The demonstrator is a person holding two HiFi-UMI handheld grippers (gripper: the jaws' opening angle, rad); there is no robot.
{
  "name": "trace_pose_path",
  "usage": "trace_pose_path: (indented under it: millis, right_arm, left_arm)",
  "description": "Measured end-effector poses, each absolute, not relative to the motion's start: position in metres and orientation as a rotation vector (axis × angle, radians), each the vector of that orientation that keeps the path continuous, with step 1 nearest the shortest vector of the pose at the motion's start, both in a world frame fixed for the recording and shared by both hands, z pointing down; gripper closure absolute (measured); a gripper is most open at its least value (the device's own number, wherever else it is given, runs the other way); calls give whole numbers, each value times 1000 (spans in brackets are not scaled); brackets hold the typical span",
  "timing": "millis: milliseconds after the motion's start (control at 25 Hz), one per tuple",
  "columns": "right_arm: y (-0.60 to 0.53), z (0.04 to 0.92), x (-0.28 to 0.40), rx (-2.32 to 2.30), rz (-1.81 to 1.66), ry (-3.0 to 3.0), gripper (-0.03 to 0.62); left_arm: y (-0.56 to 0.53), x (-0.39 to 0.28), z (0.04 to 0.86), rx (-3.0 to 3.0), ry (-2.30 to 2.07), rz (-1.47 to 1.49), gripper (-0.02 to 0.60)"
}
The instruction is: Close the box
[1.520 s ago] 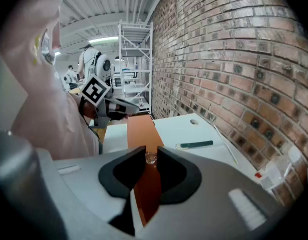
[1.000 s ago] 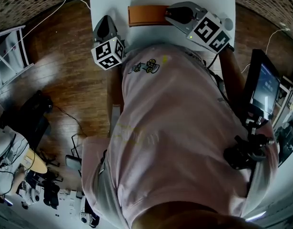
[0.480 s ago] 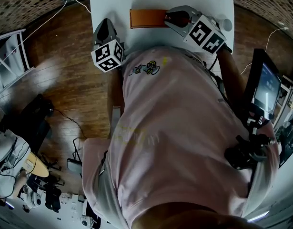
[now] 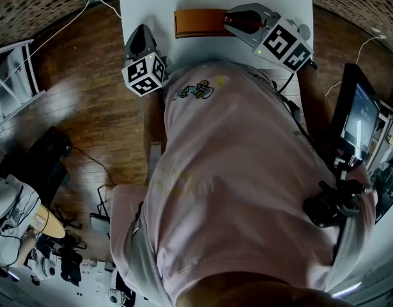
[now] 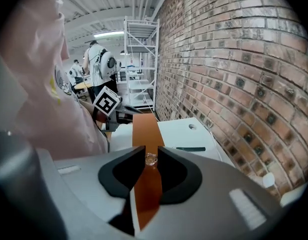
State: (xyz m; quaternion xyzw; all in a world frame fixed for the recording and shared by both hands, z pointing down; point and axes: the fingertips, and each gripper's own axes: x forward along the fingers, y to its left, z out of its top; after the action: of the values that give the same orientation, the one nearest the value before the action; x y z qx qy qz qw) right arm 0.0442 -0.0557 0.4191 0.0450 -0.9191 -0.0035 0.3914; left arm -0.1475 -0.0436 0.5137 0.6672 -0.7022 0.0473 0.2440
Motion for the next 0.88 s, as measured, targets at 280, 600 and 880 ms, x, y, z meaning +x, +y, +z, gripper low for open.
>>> trace_pose_path:
  millis: [280,600,880]
  right_arm:
    - [-93,316,41,215,6,-2636,591]
    - [-135,340,83,512,-59,-2517,444]
    - [-92,438,97,587,208,-2402,425]
  left_arm:
    - [-47,-145,514,1839,-1913,131,577]
    - [-44,-150,511,1819,-1920,116,577]
    - [-43,-138,496,1913,-1893,163,577]
